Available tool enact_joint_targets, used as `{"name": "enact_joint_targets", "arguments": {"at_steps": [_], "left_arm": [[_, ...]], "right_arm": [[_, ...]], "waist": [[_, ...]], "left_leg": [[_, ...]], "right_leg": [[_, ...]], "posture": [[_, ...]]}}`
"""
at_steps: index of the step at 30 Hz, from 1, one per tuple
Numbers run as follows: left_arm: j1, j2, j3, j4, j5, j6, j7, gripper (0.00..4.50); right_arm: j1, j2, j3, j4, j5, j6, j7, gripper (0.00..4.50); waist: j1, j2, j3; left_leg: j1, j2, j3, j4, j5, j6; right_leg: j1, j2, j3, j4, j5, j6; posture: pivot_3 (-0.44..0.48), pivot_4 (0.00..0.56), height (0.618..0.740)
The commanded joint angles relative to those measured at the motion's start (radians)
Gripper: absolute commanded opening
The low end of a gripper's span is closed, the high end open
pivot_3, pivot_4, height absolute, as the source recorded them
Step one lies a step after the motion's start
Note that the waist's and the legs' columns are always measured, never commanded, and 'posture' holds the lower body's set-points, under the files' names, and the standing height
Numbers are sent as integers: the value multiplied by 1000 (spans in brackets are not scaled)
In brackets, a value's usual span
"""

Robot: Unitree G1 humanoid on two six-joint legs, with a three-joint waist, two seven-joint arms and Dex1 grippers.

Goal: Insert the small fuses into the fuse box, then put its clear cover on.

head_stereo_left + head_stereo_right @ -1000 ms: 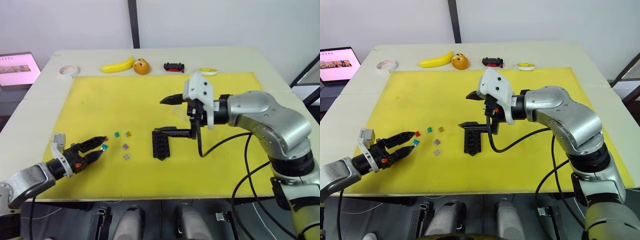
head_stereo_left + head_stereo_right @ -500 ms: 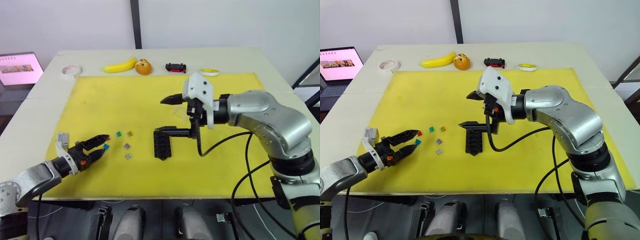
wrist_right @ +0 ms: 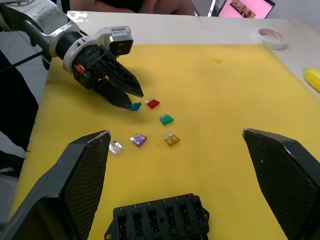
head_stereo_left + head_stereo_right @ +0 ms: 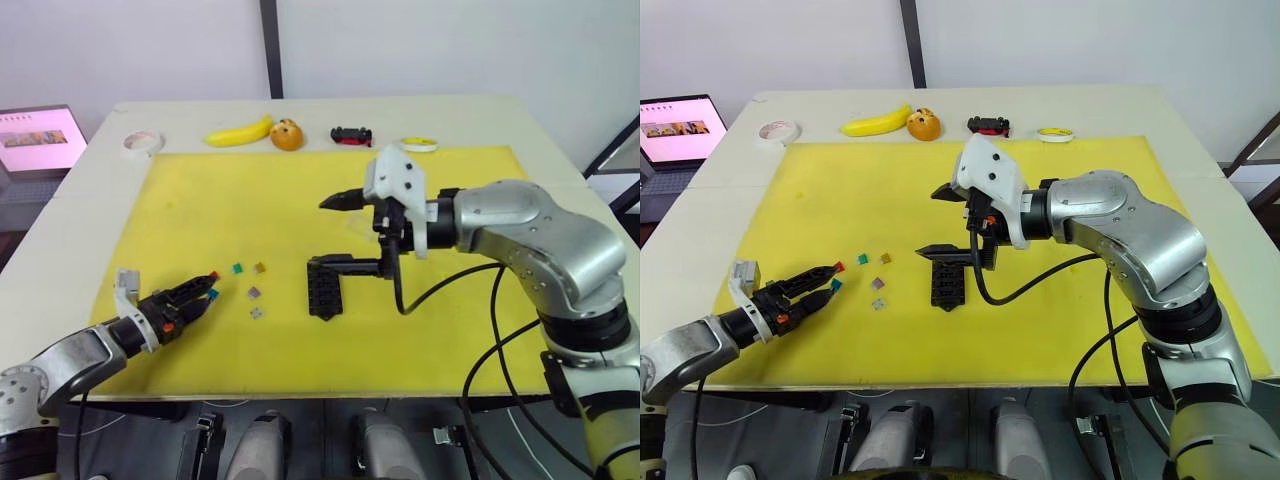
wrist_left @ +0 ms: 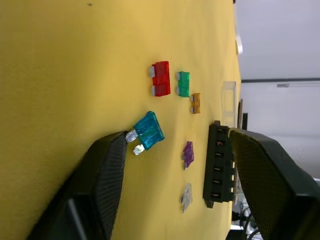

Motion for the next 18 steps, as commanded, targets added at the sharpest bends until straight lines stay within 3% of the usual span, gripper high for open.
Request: {"name": "enact_joint_targets", "arguments": {"at_steps": [1, 3, 6, 18], "left_arm": [[28, -13, -33, 35, 69, 2, -8, 2991], [32, -17, -32, 37, 82, 1, -13, 2412], [34, -22, -29, 38, 103, 6, -25, 892], [40, -46, -27, 35, 135, 8, -26, 892]], "right_arm": [[-32, 2, -21, -35, 13, -1, 0, 4500], [-32, 0, -21, -36, 13, -2, 1, 4500], [-33, 0, -21, -36, 14, -1, 3, 4500], [-38, -2, -25, -38, 19, 7, 3, 4500]], "waist": [[0, 0, 0], [-2, 0, 0], [-2, 0, 0], [-3, 0, 0]], "left_leg": [[1, 0, 0, 0, 0, 0], [9, 0, 0, -3, 0, 0], [13, 1, 0, -4, -1, 1], [13, 2, 0, -4, -1, 1]], "right_leg": [[1, 0, 0, 0, 0, 0], [9, 0, 0, -3, 0, 0], [13, 1, 0, -5, -1, 0], [13, 1, 0, -5, -1, 0]], "posture": [[0, 150, 740], [0, 150, 740], [0, 150, 740], [0, 150, 740]]}}
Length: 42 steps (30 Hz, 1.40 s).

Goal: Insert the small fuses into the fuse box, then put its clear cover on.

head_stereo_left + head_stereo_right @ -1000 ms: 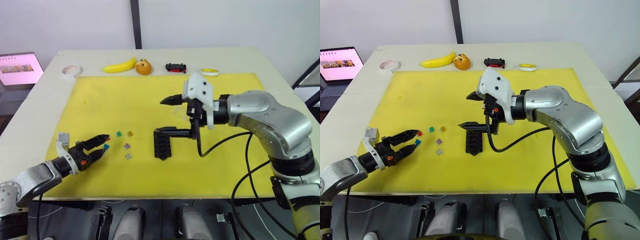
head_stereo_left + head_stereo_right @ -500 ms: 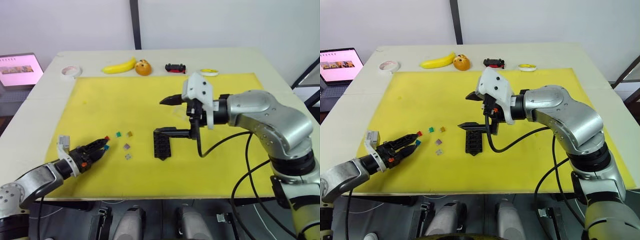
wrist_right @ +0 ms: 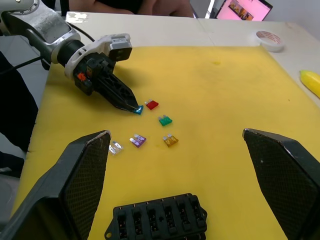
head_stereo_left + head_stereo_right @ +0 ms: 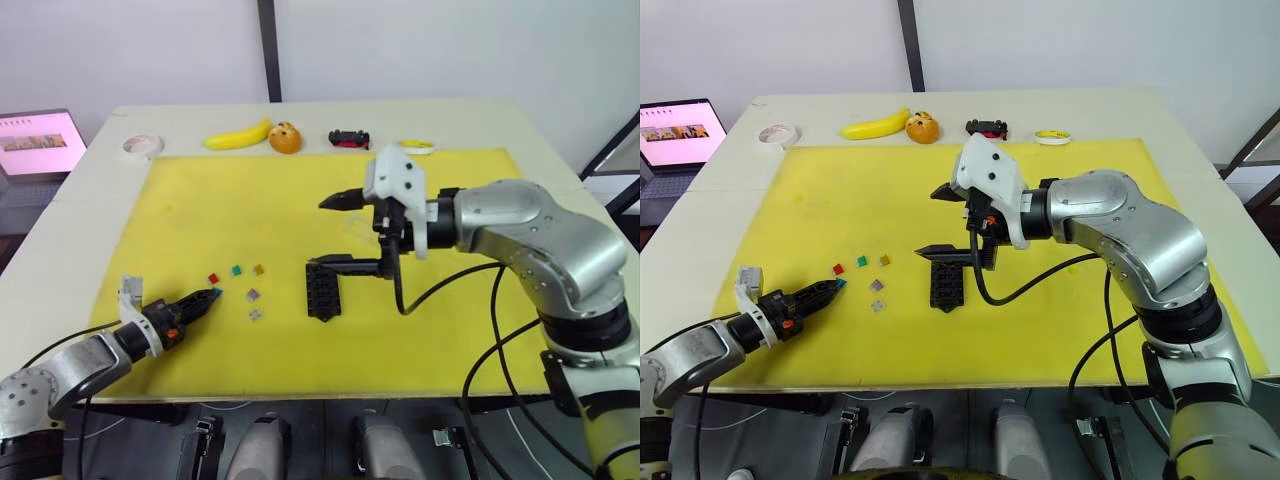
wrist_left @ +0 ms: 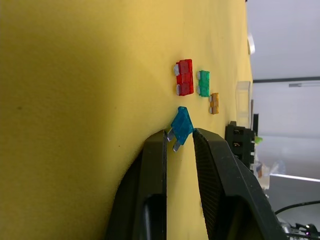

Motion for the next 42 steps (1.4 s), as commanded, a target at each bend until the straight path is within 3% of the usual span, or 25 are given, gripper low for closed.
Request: {"name": "enact_joint_targets", "arguments": {"at_steps": [1, 6, 7, 9, 27, 34, 42], "left_arm": [[28, -18, -27, 26, 32, 12, 18, 892], [25, -29, -27, 23, 33, 7, 25, 892], [24, -30, -27, 23, 34, 6, 27, 480], [24, -32, -27, 19, 35, 6, 27, 69], [70, -11, 9, -52, 11, 11, -22, 69], [140, 32, 47, -138, -85, 6, -50, 69], [230, 71, 53, -168, -102, 5, -100, 69]], "right_arm": [[-28, -2, -25, -37, 18, 5, 0, 4500], [-30, -3, -26, -39, 23, 12, -3, 4500], [-30, -3, -26, -39, 23, 12, -3, 4500], [-29, -4, -26, -39, 23, 12, -2, 4500], [-20, -3, -32, -55, 36, 32, -11, 4500], [-14, -8, -33, -62, 43, 34, -12, 4500], [-13, -10, -28, -60, 45, 26, -9, 4500]], "waist": [[0, 0, 0], [1, 0, 0], [1, 0, 0], [1, 0, 0], [-2, 1, 0], [-5, 0, 0], [-9, 0, 0]], "left_leg": [[0, 0, 0, 0, 0, 0], [0, 0, 0, 0, 0, 0], [0, 0, 0, 0, 0, 0], [0, 0, 0, 0, 0, 0], [0, 0, 0, -4, 0, 0], [-1, 0, 0, -12, 0, 0], [-2, 1, 1, -15, 0, 0]], "right_leg": [[0, 0, 0, 0, 0, 0], [0, 0, 0, 0, 0, 0], [0, 0, 0, 0, 0, 0], [0, -1, 0, 0, 0, 0], [0, -1, 0, -6, 0, 0], [-1, -2, 0, -14, 0, 0], [-3, -2, 1, -16, 0, 0]], "posture": [[0, 150, 740], [0, 150, 740], [0, 150, 740], [0, 150, 740], [0, 150, 740], [0, 150, 740], [0, 150, 740]]}}
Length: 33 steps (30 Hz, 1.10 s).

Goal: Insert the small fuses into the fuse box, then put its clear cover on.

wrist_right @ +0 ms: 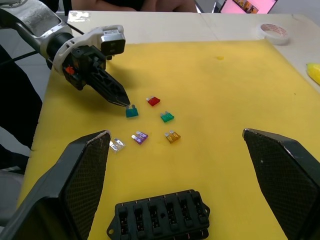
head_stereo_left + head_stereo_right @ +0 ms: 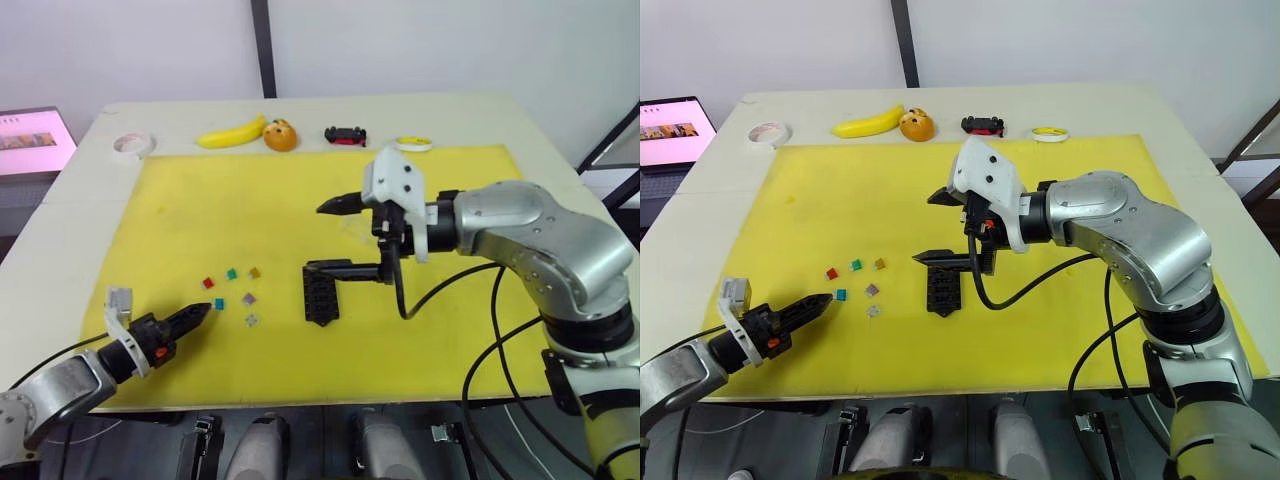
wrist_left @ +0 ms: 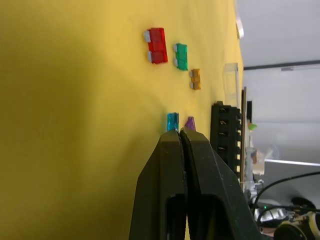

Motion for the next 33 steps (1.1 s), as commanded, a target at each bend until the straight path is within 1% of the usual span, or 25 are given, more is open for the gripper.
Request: {"name": "enact_joint_targets", "arguments": {"at_steps": [1, 4, 8, 11, 14, 16, 19, 22, 27, 33], "left_arm": [[56, 19, 10, -15, -19, 12, -17, 69], [59, 23, 3, -10, 9, -2, -27, 69], [29, 42, 4, 18, 37, -3, -51, 69], [7, 85, 13, 54, 72, 23, -100, 933], [-34, 133, 8, 103, 109, 58, -158, 2459], [-76, 168, -4, 147, 127, 95, -201, 3345], [-137, 206, -33, 209, 170, 157, -268, 3345], [-217, 219, -75, 278, 212, 214, -313, 3345], [-340, 220, -116, 363, 293, 300, -389, 3345], [-502, 208, -182, 454, 442, 380, -506, 3345]], "right_arm": [[-12, -6, -24, -31, 8, -13, 2, 4500], [-14, -3, -19, -29, 6, -17, 3, 4500], [-15, -2, -15, -28, 4, -20, 4, 4500], [-16, -1, -14, -29, 4, -20, 5, 4500], [-16, -1, -14, -31, 4, -19, 4, 4500], [-16, -2, -14, -32, 5, -18, 5, 4500], [-18, -2, -15, -31, 6, -17, 4, 4500], [-18, -3, -15, -32, 6, -15, 2, 4500], [-18, -5, -18, -34, 6, -8, -5, 4500], [-16, -5, -18, -37, 2, -3, -19, 4500]], "waist": [[0, 0, 0], [0, 0, 0], [1, 0, 0], [1, 0, 0], [4, 0, 0], [4, 0, 0], [3, 0, 0], [4, 0, 0], [9, 0, 0], [10, 0, 1]], "left_leg": [[0, 0, 0, 0, 0, 0], [0, 0, 0, 0, 0, 0], [0, 0, 0, 0, 0, 0], [0, 0, 0, 0, 0, 0], [0, 0, -1, 0, 0, 0], [0, 0, -1, 0, 0, 0], [1, 0, -1, 0, 0, 0], [0, 1, -1, 0, 0, 0], [0, 0, -2, 1, 0, 0], [0, -1, -3, 1, 0, -1]], "right_leg": [[0, 0, 0, 0, 0, 0], [0, 0, 0, 0, 0, 0], [0, 0, 0, 0, 0, 0], [0, 0, -1, 0, 0, 0], [0, 1, -1, 1, 0, 0], [1, 1, -2, 1, 0, 0], [1, 2, -2, 1, 0, 0], [1, 2, -3, 1, 0, 0], [1, 2, -5, 1, 0, 0], [2, 0, -7, 1, 0, 0]], "posture": [[0, 150, 740], [0, 150, 740], [0, 150, 740], [0, 150, 740], [0, 150, 740], [0, 150, 740], [0, 150, 740], [0, 150, 740], [0, 150, 740], [0, 150, 740]]}}
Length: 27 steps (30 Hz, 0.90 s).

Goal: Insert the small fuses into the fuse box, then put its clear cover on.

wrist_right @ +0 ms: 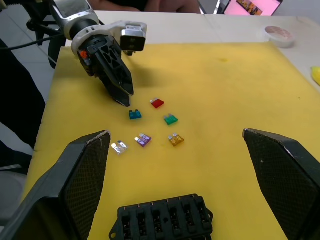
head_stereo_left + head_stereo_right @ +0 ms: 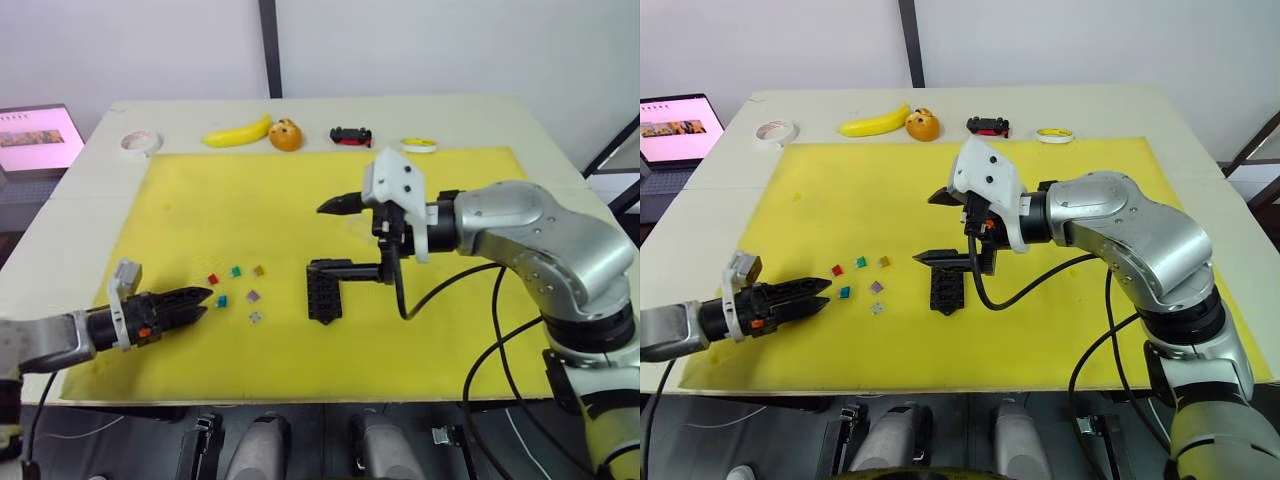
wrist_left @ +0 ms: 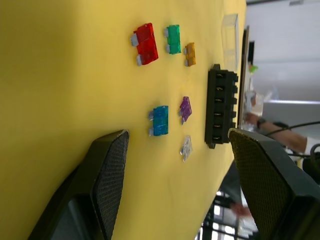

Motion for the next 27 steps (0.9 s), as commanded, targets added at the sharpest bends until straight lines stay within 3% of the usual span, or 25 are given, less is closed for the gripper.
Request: {"name": "enact_joint_targets", "arguments": {"at_steps": [1, 14, 27], "left_arm": [[-72, -6, -31, 37, 89, 32, -73, 3345], [-150, 0, -181, 66, 416, 12, -374, 3345], [-165, -17, -284, 100, 625, -99, -599, 3345]], "right_arm": [[-16, -2, -19, -35, 3, -3, -10, 4500], [-7, -7, -34, -62, 17, 19, -38, 4500], [-15, -14, -33, -66, 24, 26, -43, 4500]], "waist": [[-2, 0, 0], [-3, 0, 0], [0, 0, 0]], "left_leg": [[0, 0, 0, 0, 0, 0], [0, 0, 0, 0, 0, -1], [0, 0, 0, 0, 0, 0]], "right_leg": [[0, 0, 0, 0, 0, 0], [0, -1, 0, 0, 0, 0], [0, -1, 0, 0, 0, 0]], "posture": [[0, 150, 740], [0, 150, 740], [0, 150, 740]]}}
